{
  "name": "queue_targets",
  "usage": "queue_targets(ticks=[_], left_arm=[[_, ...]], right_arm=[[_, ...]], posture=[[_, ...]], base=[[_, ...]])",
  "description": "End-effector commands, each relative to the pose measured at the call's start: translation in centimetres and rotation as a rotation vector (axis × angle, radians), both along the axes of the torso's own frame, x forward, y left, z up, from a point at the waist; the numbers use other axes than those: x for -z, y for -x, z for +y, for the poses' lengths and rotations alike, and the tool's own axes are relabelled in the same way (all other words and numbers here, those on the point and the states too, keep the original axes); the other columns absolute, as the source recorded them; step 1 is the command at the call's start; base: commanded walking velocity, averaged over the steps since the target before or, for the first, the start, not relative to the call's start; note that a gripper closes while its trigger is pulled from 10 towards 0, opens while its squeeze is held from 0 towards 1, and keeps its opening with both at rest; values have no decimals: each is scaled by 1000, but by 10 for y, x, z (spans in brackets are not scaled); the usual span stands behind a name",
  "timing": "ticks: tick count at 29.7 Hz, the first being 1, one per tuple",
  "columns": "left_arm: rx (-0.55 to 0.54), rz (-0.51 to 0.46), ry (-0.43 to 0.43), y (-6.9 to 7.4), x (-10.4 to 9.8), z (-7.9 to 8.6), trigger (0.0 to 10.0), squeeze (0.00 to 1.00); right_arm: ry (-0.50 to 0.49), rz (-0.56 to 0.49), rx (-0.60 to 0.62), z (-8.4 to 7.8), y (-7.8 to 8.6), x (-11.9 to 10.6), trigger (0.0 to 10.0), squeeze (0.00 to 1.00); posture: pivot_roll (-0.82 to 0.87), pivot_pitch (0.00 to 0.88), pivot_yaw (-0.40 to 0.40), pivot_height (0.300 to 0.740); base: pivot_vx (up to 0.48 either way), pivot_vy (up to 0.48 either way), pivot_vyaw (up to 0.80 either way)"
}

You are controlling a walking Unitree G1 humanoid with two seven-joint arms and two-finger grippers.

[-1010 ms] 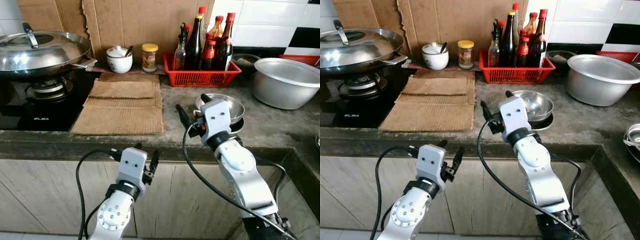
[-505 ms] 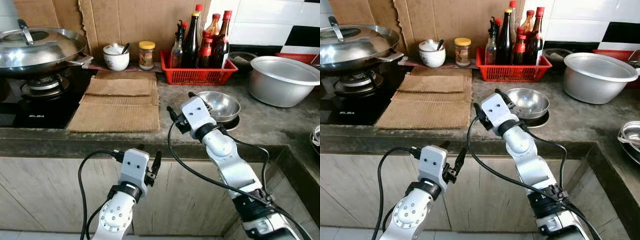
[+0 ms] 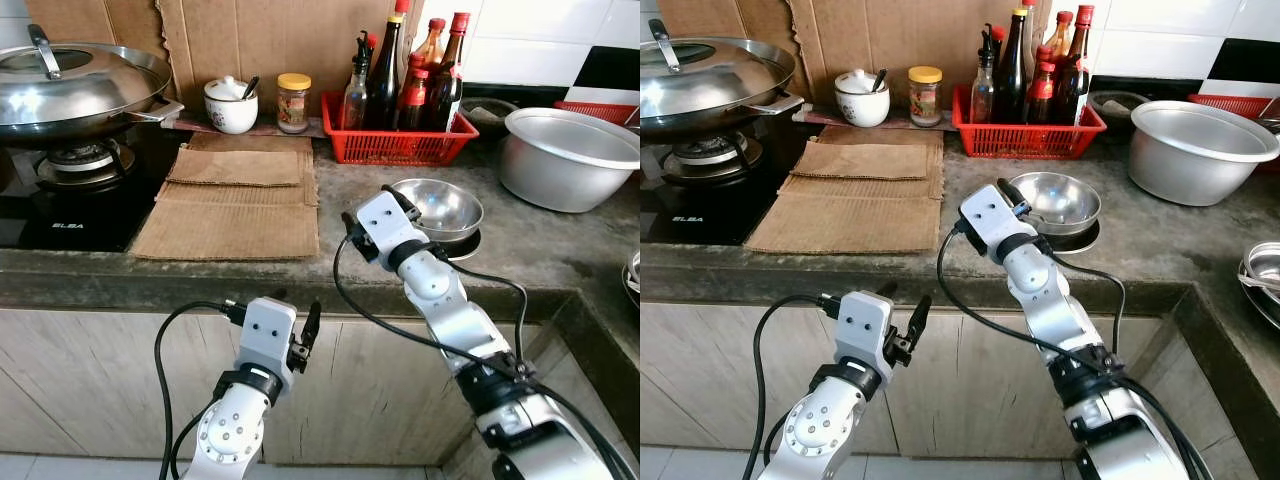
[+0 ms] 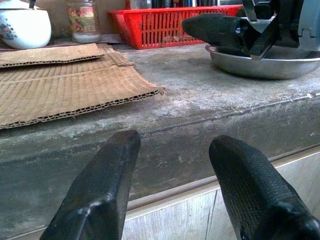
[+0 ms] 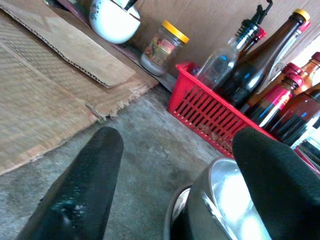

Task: Kitchen organization

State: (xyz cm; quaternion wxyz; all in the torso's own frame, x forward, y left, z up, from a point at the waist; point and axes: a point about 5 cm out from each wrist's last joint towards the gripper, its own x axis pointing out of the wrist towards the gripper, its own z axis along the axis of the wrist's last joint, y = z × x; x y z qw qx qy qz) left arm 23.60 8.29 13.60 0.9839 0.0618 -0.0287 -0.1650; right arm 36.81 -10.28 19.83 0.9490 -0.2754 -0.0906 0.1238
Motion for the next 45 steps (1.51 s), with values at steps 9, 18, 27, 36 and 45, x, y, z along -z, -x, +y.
queue_targets(ticks=[9, 18, 27, 36, 45], left_arm=[[-2, -10, 9, 1, -3, -2, 10000, 0], [4, -14, 9, -1, -4, -3, 10000, 0], [7, -22, 7, -2, -4, -3, 10000, 0], [5, -30, 3, -4, -5, -2, 10000, 0], [13, -36, 7, -8, -7, -2, 10000, 0]], right_arm=[[-3, -31, 12, -3, -5, -6, 0, 0], [-13, -36, 17, -4, -5, -6, 0, 0], [-251, -175, 104, -17, -2, -35, 0, 0], [-529, -382, 129, -40, 20, -82, 0, 0], [-504, -491, 241, -60, 68, -89, 0, 0]], posture=[[18, 19, -89, 740], [20, 4, -86, 740], [24, 0, -85, 740], [19, 0, -80, 740], [-1, 0, -60, 740]], base=[[0, 0, 0], [0, 0, 0], [0, 0, 0], [0, 0, 0], [0, 0, 0]])
